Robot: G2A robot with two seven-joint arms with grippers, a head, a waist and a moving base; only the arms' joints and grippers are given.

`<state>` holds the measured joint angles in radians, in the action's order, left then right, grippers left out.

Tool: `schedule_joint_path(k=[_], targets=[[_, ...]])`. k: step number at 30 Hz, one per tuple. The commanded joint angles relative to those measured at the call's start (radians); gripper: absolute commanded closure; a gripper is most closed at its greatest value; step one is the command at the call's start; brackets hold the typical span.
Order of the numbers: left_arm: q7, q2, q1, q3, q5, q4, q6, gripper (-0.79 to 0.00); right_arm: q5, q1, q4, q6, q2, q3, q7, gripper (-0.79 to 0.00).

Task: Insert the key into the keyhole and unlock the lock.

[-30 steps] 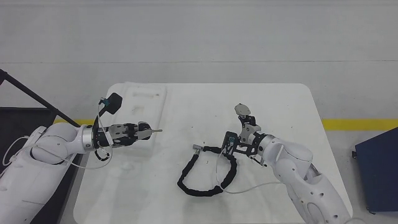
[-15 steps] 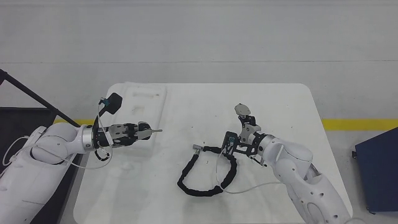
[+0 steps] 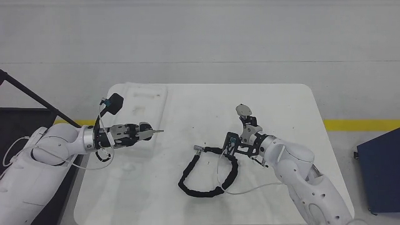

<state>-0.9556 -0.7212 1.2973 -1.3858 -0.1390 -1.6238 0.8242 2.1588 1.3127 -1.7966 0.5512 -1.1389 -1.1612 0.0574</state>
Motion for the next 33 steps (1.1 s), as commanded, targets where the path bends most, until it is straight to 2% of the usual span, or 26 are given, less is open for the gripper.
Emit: schedule_joint_path(k=[1,2,3,6,12,13,14,15,16,29,32,33], targets=[[0.016,0.000,0.009,-0.003,0.001,-0.007,-0.003,0.000,0.000,0.000,0.000,0.000,0.000,0.000,0.000,-0.785],[0.021,0.000,0.010,-0.008,0.006,-0.007,-0.005,0.000,-0.003,0.003,0.001,-0.011,0.000,-0.001,0.001,-0.191],[0.026,0.001,0.012,-0.012,0.012,-0.006,-0.009,0.000,-0.006,0.008,0.002,-0.023,-0.001,-0.003,0.005,0.000],[0.037,0.001,0.017,-0.021,0.035,-0.009,-0.013,0.000,0.023,0.009,-0.001,-0.007,0.002,-0.002,0.013,0.000],[0.052,0.002,0.026,-0.030,0.056,-0.019,-0.006,0.000,0.054,-0.018,-0.010,0.125,0.006,0.009,0.075,0.000],[0.045,0.003,0.027,-0.029,0.056,-0.021,0.003,0.000,0.067,-0.030,-0.003,0.170,0.007,0.015,0.094,-0.222],[0.039,0.003,0.027,-0.029,0.055,-0.020,0.011,0.000,0.080,-0.047,0.000,0.215,0.007,0.024,0.114,-0.533],[0.036,0.004,0.027,-0.032,0.054,-0.017,0.015,0.000,0.100,-0.071,0.012,0.275,0.007,0.039,0.139,-0.785],[0.033,0.005,0.027,-0.033,0.056,-0.016,0.018,0.000,0.102,-0.088,0.018,0.302,0.005,0.049,0.147,-0.785],[0.033,0.005,0.027,-0.033,0.056,-0.016,0.018,0.000,0.103,-0.087,0.015,0.291,0.005,0.052,0.141,-0.785],[0.033,0.005,0.027,-0.033,0.056,-0.016,0.018,0.000,0.076,-0.165,0.032,0.454,0.002,0.102,0.073,-0.785],[0.033,0.005,0.027,-0.033,0.056,-0.016,0.018,0.000,0.077,-0.195,0.054,0.461,-0.001,0.135,0.069,-0.785]])
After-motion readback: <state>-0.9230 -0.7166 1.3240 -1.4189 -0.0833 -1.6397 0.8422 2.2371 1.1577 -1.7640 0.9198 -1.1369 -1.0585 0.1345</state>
